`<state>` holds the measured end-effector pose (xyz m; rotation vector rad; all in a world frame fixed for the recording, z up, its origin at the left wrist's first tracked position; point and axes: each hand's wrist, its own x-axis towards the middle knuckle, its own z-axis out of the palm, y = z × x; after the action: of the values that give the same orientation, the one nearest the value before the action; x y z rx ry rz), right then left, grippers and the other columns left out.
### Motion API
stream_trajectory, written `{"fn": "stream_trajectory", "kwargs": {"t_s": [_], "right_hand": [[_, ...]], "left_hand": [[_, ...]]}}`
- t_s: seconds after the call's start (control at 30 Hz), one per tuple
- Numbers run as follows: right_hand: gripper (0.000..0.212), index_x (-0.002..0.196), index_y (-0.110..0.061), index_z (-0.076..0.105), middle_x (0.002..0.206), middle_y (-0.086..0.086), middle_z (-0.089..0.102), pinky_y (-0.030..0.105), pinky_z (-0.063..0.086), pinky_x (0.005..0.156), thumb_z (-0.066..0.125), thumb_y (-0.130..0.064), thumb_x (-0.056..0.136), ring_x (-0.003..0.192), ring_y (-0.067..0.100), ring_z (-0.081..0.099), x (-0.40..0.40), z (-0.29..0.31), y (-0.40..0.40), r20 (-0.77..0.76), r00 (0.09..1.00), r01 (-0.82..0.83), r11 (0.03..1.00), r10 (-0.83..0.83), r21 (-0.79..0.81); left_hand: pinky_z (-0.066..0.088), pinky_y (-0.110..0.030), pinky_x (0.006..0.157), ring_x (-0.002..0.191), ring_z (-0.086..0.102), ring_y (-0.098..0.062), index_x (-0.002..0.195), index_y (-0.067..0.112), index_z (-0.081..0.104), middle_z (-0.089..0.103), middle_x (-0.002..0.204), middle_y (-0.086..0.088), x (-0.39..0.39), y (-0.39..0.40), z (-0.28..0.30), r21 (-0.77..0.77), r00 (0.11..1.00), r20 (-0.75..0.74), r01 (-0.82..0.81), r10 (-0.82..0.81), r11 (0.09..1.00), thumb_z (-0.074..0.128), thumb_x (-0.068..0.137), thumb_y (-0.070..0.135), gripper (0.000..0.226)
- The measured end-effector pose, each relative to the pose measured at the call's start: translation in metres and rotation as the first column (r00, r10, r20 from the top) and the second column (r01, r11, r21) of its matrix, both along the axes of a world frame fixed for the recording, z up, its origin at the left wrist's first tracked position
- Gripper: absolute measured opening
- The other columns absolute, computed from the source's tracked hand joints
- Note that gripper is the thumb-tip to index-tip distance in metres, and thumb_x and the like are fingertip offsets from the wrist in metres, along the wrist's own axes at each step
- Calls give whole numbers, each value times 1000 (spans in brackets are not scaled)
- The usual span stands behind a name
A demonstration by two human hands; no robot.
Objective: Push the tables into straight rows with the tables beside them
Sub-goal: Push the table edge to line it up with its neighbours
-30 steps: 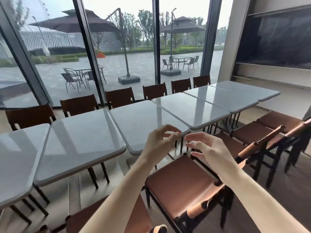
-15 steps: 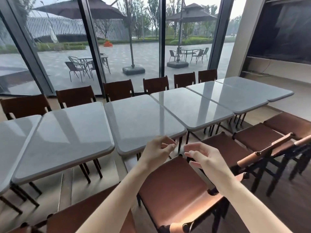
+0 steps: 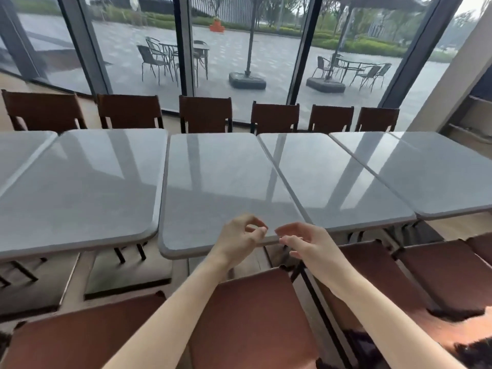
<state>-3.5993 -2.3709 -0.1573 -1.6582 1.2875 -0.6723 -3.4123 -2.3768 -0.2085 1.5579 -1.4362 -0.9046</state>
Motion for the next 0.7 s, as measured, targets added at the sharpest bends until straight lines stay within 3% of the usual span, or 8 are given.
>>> {"fn": "stream_trajectory", "kwargs": {"t_s": [0.17, 0.33, 0.57, 0.7], "right_hand": [[20, 104, -30, 76, 101, -17, 75, 44, 53, 103, 62, -17, 98, 103, 4, 69, -1, -23, -60, -7, 1000, -27, 999, 27, 41], [23, 102, -33, 76, 101, -18, 75, 46, 54, 101, 61, -16, 99, 104, 5, 69, 6, -43, -90, -22, 998, -64, 992, 67, 106], [22, 103, -34, 75, 103, -20, 75, 43, 55, 101, 60, -18, 99, 105, 2, 68, 40, -65, -110, -35, 987, -153, 979, 159, 137], [22, 103, -32, 75, 101, -20, 75, 40, 56, 97, 60, -17, 99, 102, 0, 69, 54, -76, -110, -24, 979, -195, 968, 201, 156]], "left_hand": [[44, -2, 63, 86, 64, 6, 96, 17, 74, 72, 101, 5, -8, -51, -27, 64, 999, 6, -44, 44, 997, 66, 96, 21, 9], [44, -2, 65, 90, 64, 5, 91, 26, 72, 71, 101, 9, 2, -71, -44, 136, 998, 1, -69, 70, 988, 65, 96, 23, 9], [42, -1, 67, 94, 62, 6, 98, 23, 74, 71, 104, 11, 38, -66, -68, 199, 987, 44, -158, 153, 967, 62, 98, 26, 12], [42, -5, 70, 96, 64, 4, 90, 32, 71, 71, 99, 15, 48, -55, -79, 250, 978, 41, -207, 203, 946, 63, 97, 28, 11]]}}
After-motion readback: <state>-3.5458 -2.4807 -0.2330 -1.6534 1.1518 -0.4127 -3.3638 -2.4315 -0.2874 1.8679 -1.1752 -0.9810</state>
